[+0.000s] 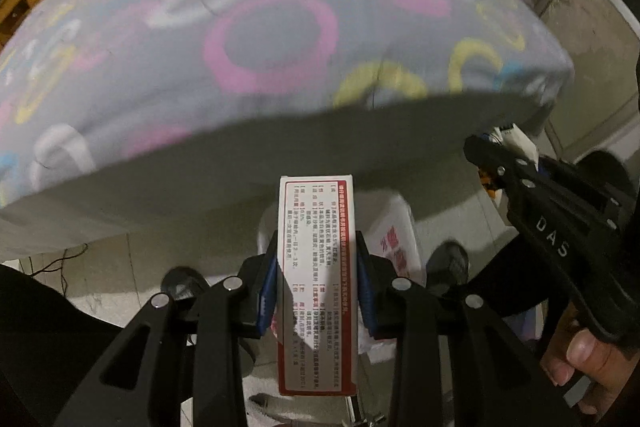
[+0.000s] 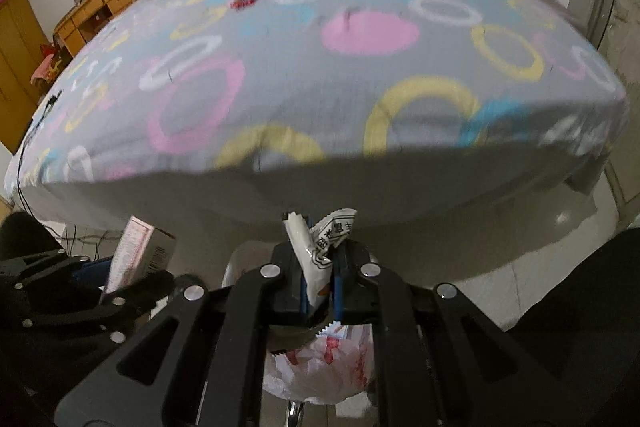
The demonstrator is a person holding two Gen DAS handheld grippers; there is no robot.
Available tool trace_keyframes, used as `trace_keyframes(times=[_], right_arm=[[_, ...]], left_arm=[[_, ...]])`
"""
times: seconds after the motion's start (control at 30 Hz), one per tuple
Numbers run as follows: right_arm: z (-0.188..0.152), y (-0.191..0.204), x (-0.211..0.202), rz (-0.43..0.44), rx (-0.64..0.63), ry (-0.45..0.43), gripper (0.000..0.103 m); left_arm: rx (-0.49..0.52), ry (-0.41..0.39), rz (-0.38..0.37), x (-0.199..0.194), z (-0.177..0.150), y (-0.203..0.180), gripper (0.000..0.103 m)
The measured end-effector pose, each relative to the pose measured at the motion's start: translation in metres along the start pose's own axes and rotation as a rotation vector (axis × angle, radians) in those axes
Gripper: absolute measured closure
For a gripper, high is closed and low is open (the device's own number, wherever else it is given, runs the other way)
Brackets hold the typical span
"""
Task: Collect trash
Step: 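Carry the red-white box and white-orange packet down over the trash bag, then open both tools to drop the box and packet into the bag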
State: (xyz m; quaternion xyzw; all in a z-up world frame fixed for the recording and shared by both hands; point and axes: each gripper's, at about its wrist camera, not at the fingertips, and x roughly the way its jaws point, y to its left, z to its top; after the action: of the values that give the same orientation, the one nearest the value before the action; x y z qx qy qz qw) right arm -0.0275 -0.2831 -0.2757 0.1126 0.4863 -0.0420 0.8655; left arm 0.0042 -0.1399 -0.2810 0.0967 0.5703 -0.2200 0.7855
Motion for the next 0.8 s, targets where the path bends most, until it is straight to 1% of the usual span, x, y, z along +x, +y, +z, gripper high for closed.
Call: trace_keyframes(times=[0.1, 0.17, 0.33, 0.47, 0.67, 0.8], right_arm=[[-0.006, -0.001, 0.014, 0.006, 0.010, 0.039, 0.094], [-0.008, -0.001, 0.023, 0.027, 0.019, 0.066, 0.094], [-0.015, -0.001, 0.045, 0.028, 0.027, 0.139, 0.094], [-0.017, -0.002, 0.055, 0.044, 0.044, 0.181, 0.093], [-0.018, -0.002, 0.058, 0.056, 0.060, 0.200, 0.093], [-0.014, -0.008, 0.065, 0.068, 0.078, 0.220, 0.092]], left_arm=[[0.021, 0.030, -0.030, 0.018, -0.008, -0.001, 0.070], [0.029, 0.056, -0.024, 0.030, -0.015, 0.000, 0.070], [-0.002, 0.108, -0.031, 0.051, -0.022, 0.009, 0.070], [-0.016, 0.122, -0.049, 0.057, -0.020, 0.014, 0.070], [0.007, 0.131, -0.051, 0.063, -0.021, 0.009, 0.070], [0.010, 0.138, -0.054, 0.060, -0.022, 0.009, 0.070]])
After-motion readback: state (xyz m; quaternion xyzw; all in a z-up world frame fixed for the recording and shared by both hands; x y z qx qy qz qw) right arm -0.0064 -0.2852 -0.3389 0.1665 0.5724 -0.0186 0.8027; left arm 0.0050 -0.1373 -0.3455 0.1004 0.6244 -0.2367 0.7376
